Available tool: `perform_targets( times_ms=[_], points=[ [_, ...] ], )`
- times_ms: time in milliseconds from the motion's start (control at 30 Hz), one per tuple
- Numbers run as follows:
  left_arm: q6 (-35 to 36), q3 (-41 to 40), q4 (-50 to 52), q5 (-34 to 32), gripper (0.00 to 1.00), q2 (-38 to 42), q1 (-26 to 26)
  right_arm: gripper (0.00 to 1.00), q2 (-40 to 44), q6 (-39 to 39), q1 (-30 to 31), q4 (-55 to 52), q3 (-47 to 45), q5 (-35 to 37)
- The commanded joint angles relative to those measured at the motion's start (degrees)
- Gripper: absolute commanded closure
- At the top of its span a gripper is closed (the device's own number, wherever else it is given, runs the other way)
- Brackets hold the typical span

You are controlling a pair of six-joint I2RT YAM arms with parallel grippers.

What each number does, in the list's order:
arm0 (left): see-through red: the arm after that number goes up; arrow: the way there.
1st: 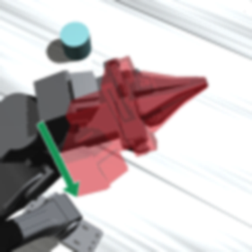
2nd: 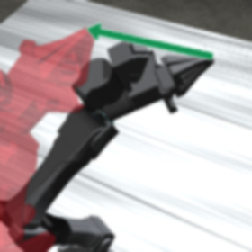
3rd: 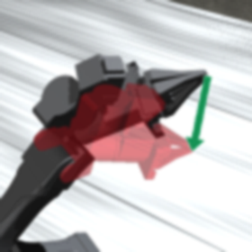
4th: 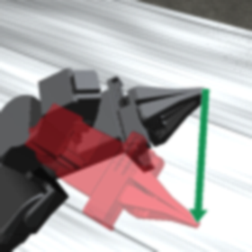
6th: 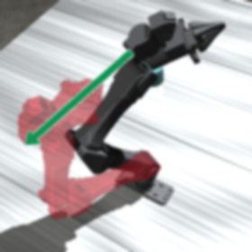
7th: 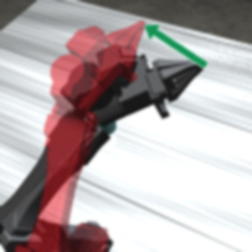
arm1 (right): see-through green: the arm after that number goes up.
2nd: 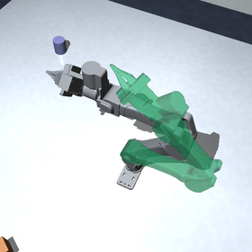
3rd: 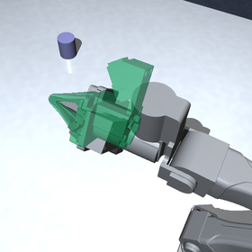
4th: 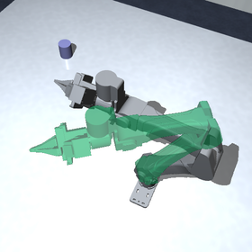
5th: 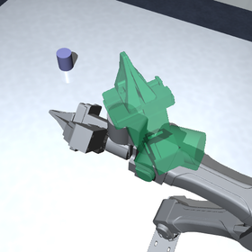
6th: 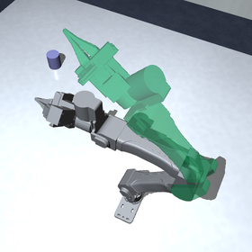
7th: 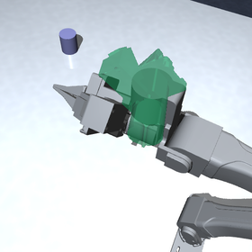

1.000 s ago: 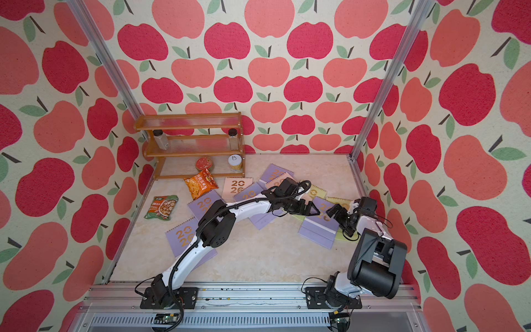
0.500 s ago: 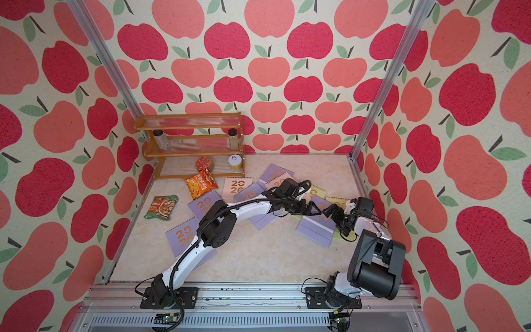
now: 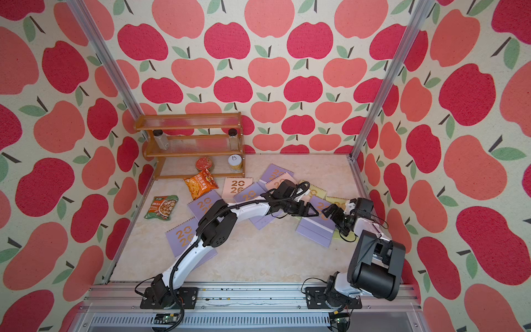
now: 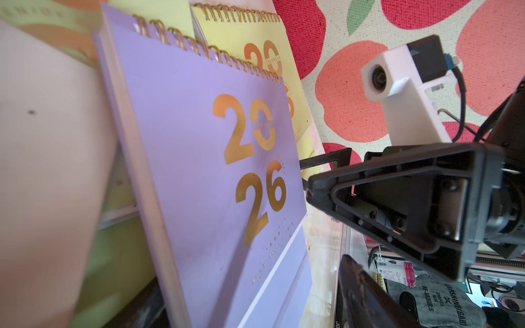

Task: Stack the calendars
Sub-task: Pick up the calendar at the center of the board.

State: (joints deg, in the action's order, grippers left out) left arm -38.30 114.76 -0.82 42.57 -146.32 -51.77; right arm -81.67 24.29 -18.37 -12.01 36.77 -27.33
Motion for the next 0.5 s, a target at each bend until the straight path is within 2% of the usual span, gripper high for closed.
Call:
perform_targets(
  times_ms=[0,133,267,367,467],
  points=[
    [0.3,-2.5,0.2,2.0,0.29,3.6,0.1,0.02,-0.2,-0.5,0.9,-1.9,-1.8,-0.8],
    [0.5,-3.2,-0.3,2.3,0.46,4.2,0.3,0.03,-0.2,-1.2,0.9,-1.7,-2.1,-0.8],
    [0.0,-2.6,-0.9,3.0,0.58,3.7,0.3,0.03,-0.2,-2.0,0.9,-1.5,-2.5,-1.2],
    [-1.0,-2.6,-2.0,3.7,0.71,3.3,0.4,0.05,0.0,-2.4,0.9,-1.0,-2.7,-2.1],
    [-1.6,-2.7,-3.1,4.4,0.89,3.2,0.5,0.06,0.4,-2.5,0.8,0.8,-3.4,-4.6]
  ],
)
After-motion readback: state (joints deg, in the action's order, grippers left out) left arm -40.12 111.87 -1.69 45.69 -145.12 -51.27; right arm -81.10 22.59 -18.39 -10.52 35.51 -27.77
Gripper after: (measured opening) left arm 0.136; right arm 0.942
